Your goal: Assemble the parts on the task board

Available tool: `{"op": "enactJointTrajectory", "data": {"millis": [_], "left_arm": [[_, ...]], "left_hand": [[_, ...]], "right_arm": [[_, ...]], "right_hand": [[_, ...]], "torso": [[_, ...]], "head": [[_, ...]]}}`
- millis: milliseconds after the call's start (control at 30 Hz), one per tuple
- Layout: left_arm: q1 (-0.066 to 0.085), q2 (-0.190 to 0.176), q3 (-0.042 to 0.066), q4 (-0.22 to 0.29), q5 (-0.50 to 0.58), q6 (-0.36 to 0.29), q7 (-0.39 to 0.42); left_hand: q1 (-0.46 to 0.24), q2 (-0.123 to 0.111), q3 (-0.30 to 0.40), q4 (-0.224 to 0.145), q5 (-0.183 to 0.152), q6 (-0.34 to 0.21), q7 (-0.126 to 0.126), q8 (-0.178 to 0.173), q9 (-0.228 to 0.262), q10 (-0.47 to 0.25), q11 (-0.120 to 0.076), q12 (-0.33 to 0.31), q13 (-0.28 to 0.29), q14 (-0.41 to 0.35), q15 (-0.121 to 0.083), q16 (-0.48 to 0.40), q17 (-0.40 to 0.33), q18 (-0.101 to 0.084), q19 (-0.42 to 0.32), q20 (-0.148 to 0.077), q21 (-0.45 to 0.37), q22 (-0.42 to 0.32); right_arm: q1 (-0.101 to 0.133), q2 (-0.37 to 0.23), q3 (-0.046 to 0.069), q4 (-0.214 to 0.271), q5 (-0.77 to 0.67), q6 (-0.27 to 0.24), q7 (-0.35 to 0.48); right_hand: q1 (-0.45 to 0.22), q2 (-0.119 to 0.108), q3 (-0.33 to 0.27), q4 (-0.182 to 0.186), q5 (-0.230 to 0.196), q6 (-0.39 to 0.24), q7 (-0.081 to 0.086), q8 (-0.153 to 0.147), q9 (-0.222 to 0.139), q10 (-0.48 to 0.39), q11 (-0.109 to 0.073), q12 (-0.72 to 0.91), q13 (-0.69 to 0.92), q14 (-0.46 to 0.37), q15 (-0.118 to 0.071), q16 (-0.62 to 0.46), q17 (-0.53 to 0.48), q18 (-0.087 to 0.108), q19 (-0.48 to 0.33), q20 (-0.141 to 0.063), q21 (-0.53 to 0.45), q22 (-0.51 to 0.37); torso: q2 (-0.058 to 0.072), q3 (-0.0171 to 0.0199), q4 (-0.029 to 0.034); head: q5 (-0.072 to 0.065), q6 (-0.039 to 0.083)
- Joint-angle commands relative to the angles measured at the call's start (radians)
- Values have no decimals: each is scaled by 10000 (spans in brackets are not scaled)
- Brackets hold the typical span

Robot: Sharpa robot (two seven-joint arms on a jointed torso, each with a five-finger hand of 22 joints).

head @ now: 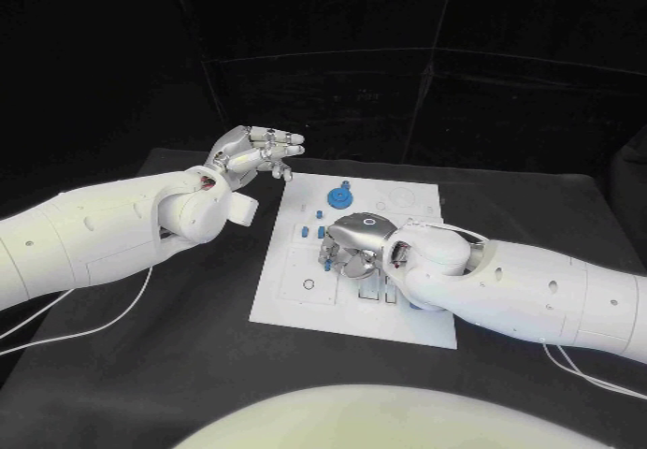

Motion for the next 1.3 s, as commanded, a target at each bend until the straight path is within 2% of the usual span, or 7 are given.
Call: {"op": "enactJointTrajectory", "data": {"millis": [33, 567, 700, 767, 967, 1033, 1300], "left_arm": [[19, 2, 8, 7, 46, 94, 14], [19, -8, 8, 11, 46, 123, -9], [19, -12, 8, 8, 46, 126, -17], [19, -15, 8, 6, 46, 126, -20], [19, -17, 8, 2, 46, 145, -32], [19, -15, 8, -6, 46, 153, -41], [19, -21, 7, -26, 46, 179, -70]], "left_hand": [[106, -6, -7, -63, -21, 40, 52, 42, -14, -77, 36, 49, -16, -64, -2, -64, -25, 137, -33, -28, -69, -14], [105, -9, -13, -66, -26, 39, 53, 43, -15, -80, 37, 54, -17, -66, -1, -65, -28, 136, -33, -28, -70, -14], [105, -9, -13, -66, -26, 39, 53, 43, -15, -80, 37, 54, -17, -66, -1, -65, -28, 136, -33, -28, -70, -14], [105, -9, -13, -66, -26, 39, 53, 43, -15, -80, 37, 54, -17, -66, -1, -65, -28, 136, -33, -28, -70, -14], [104, -8, -21, -68, -38, 38, 54, 45, -15, -84, 38, 60, -19, -67, 0, -65, -34, 135, -34, -27, -71, -15], [104, -8, -21, -68, -38, 38, 54, 45, -15, -84, 38, 60, -19, -67, 0, -65, -34, 135, -34, -27, -71, -15], [101, -9, -29, -69, -49, 36, 55, 47, -16, -89, 40, 66, -20, -69, 2, -66, -38, 135, -35, -27, -73, -16]], "right_arm": [[9, 23, 2, -28, -105, 80, 26], [-3, 136, 2, -127, -447, 799, -186], [-5, 157, 1, -124, -446, 814, -132], [-6, 169, 0, -138, -396, 756, -91], [-9, 164, -2, -163, -325, 123, -163], [-11, 141, -2, -163, -330, -155, -209], [-14, -173, -1, 68, 35, -1452, 63]], "right_hand": [[-78, 6, 47, 7, 53, 49, 44, 38, 10, 62, 38, -37, 13, 332, -47, 38, -14, -34, 30, 2, 28, -10], [-178, -62, -5, 13, 42, 41, 41, 30, 8, 48, 42, -60, 14, 326, -40, 34, -43, -29, 11, 12, 17, -33], [-311, -145, -110, 45, 138, 23, 38, 18, 4, 32, 45, -85, 13, 323, -33, 39, -55, -25, -5, 20, 5, -53], [-516, -286, -272, 124, 212, -167, 86, -46, -35, -140, 91, -192, -10, 315, 12, 35, -83, -25, -24, 44, -15, -81], [-861, -594, -636, 278, 434, -807, 265, -53, -70, -644, 279, -401, -16, 291, 161, 29, -160, -18, -69, 170, -69, -159], [-958, -708, -803, 325, 519, -1212, 249, -65, -85, -861, 307, -416, -18, 280, 193, 28, -192, -6, -84, 212, -89, -188], [-889, -666, -1025, 354, 689, -1563, 363, -26, -52, -1141, 401, -339, -5, 252, 256, 19, -275, 10, -121, 283, -142, -279]], "torso": [[-3, -1, 7], [0, -2, 0], [3, -1, 1], [-2, -2, 0], [2, 2, -4], [0, 8, -1], [-9, 5, 3]], "head": [[3, -8], [6, -52], [8, -68], [7, -78], [14, -71], [12, -74], [-18, -17]]}}
